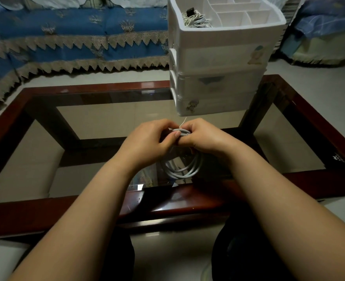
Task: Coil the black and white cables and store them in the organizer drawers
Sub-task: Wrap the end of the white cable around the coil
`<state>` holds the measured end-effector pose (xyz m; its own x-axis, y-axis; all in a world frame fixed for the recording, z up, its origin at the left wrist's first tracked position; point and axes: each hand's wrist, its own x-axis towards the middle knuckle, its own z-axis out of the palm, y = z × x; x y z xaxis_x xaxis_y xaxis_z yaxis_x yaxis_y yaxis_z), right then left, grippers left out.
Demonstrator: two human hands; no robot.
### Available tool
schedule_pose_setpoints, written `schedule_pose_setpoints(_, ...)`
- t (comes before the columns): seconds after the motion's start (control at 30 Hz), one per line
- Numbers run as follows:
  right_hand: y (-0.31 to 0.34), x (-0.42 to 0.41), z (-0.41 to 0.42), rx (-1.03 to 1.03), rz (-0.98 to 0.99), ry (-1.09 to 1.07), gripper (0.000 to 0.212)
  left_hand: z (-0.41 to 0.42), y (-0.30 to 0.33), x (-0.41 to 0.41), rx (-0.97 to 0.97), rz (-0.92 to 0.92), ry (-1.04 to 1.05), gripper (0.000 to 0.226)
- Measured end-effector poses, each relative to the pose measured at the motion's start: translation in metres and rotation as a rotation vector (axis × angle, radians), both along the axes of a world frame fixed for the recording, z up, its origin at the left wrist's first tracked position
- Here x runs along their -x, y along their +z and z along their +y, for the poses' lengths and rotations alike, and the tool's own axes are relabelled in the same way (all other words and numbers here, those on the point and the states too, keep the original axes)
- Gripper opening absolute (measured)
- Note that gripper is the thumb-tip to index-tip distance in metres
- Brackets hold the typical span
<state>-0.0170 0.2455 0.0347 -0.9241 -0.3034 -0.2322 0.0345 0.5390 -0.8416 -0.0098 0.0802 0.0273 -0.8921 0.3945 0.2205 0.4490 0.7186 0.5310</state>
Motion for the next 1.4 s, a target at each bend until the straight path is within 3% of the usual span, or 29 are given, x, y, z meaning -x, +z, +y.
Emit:
schedule_pose_setpoints(0.23,-0.009,0.002,-0.003,-0.259,0.169,-0.019,0.016,0.018,-0.019,-0.004,0.11,0.058,0.117,0.03)
schedule_pose_setpoints(0.33,-0.012,0.001,-0.007,-0.355,0.288,-0.104,0.016,0.025,-0.024,-0.004,0.058,0.108,0.233,0.029)
schedule_pose_setpoints(0.4,-0.01,0.0,-0.01,-0.357,0.355,-0.147,0.016,0.025,-0.025,-0.003,-0.109,0.026,0.269,0.029)
schedule_pose_setpoints(0.47,-0.007,-0.001,-0.011,-0.375,0.423,-0.141,0.015,0.023,-0.024,-0.002,-0.409,-0.15,0.257,0.026)
schedule_pose_setpoints(0.57,-0.003,-0.003,-0.011,-0.374,0.474,-0.043,0.029,0.021,-0.02,-0.004,-0.793,-0.434,0.312,0.018)
schedule_pose_setpoints(0.7,-0.001,-0.007,-0.012,-0.28,0.441,0.027,0.043,0.019,-0.009,-0.004,-0.995,-0.588,0.387,0.014)
schedule_pose_setpoints(0.97,0.0,-0.006,-0.011,-0.263,0.491,0.083,0.028,0.004,0.002,-0.003,-0.78,-0.571,0.312,0.009)
schedule_pose_setpoints(1.13,0.0,-0.007,-0.009,-0.37,0.514,0.159,0.029,-0.003,-0.004,0.004,-0.563,-0.52,0.208,0.019)
schedule_pose_setpoints(1.2,-0.001,-0.007,-0.009,-0.395,0.518,0.182,0.032,-0.005,-0.005,0.006,-0.491,-0.492,0.174,0.034)
schedule_pose_setpoints(1.3,0.001,-0.009,-0.007,-0.458,0.55,0.208,0.035,-0.005,-0.003,0.004,-0.53,-0.545,0.192,0.054)
schedule_pose_setpoints(1.4,0.001,-0.009,-0.008,-0.543,0.633,0.223,0.036,0.0,-0.003,0.003,-0.675,-0.628,0.257,0.035)
